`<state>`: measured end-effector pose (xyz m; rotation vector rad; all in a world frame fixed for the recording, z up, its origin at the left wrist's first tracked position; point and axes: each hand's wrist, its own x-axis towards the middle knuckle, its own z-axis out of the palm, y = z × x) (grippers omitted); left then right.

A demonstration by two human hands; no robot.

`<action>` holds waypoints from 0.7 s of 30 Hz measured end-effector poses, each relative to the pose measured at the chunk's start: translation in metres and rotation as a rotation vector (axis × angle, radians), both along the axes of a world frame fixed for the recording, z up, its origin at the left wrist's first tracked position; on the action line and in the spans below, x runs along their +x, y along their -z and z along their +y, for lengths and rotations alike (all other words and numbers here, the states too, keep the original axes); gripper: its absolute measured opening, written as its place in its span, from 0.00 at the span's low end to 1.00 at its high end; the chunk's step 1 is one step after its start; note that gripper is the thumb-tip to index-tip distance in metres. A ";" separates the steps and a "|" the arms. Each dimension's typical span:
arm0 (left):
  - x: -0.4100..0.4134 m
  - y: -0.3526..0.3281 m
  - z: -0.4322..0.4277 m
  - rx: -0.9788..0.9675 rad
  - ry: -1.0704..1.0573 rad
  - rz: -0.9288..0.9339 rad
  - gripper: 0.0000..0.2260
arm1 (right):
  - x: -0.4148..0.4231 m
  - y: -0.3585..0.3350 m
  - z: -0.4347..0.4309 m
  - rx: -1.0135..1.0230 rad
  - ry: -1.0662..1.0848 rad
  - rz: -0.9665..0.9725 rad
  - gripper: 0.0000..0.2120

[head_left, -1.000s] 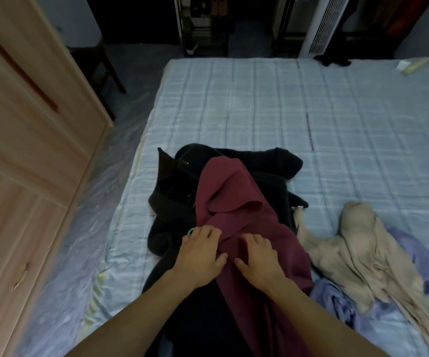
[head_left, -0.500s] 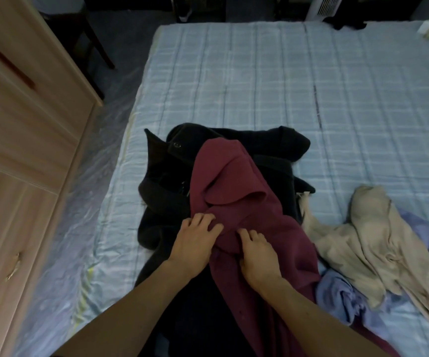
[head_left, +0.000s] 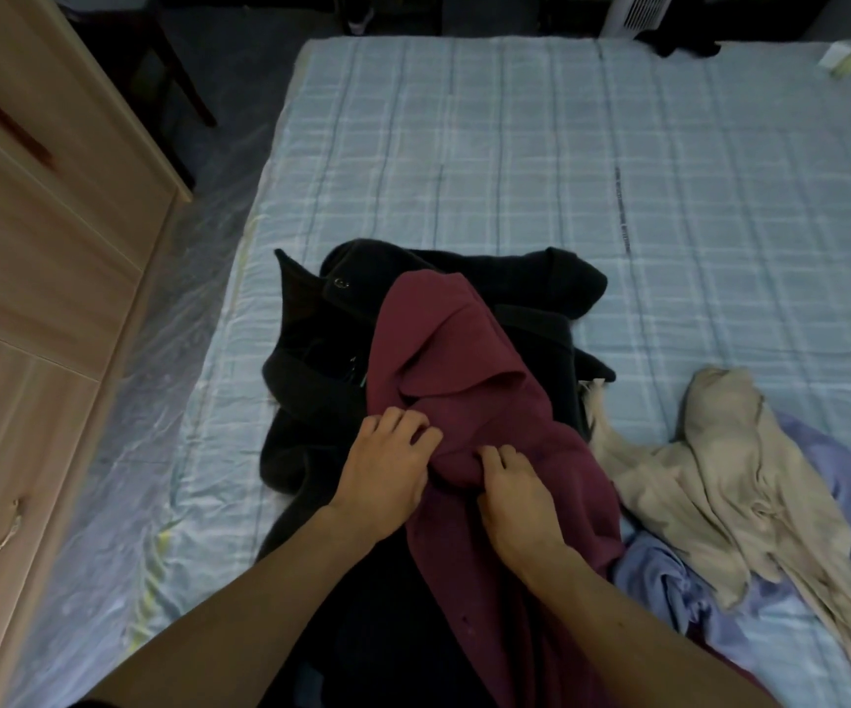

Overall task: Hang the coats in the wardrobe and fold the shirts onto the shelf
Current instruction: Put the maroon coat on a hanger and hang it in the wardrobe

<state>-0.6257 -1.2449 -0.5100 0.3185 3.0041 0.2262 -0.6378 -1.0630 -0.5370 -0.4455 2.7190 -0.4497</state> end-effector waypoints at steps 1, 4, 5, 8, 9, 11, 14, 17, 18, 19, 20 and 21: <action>0.001 -0.005 0.001 0.008 0.006 0.018 0.17 | 0.000 -0.004 0.003 -0.002 -0.007 0.011 0.21; 0.001 -0.016 0.005 0.041 0.030 0.093 0.17 | -0.003 -0.017 0.013 -0.010 -0.023 0.070 0.21; 0.002 -0.021 0.008 0.052 0.041 0.122 0.17 | -0.002 -0.023 0.017 -0.016 -0.016 0.098 0.21; 0.004 -0.040 0.017 0.077 0.077 0.206 0.20 | 0.000 -0.044 0.029 -0.027 0.011 0.172 0.20; 0.005 -0.047 0.021 0.081 0.094 0.230 0.21 | 0.001 -0.051 0.033 -0.035 0.019 0.197 0.19; 0.007 -0.061 0.028 0.080 0.133 0.282 0.22 | 0.002 -0.067 0.043 -0.061 0.037 0.249 0.18; 0.012 -0.084 0.037 0.085 0.193 0.374 0.20 | 0.007 -0.093 0.058 -0.103 0.050 0.321 0.17; 0.019 -0.110 0.043 0.119 0.244 0.466 0.20 | 0.016 -0.123 0.071 -0.138 0.045 0.399 0.16; 0.021 -0.120 0.044 0.135 0.259 0.490 0.21 | 0.019 -0.133 0.075 -0.160 0.048 0.425 0.16; 0.024 -0.131 0.046 0.155 0.268 0.510 0.23 | 0.023 -0.144 0.079 -0.181 0.051 0.444 0.16; 0.027 -0.142 0.047 0.181 0.269 0.528 0.24 | 0.026 -0.155 0.082 -0.199 0.054 0.457 0.16; 0.030 -0.153 0.049 0.212 0.262 0.544 0.26 | 0.029 -0.166 0.084 -0.214 0.055 0.467 0.16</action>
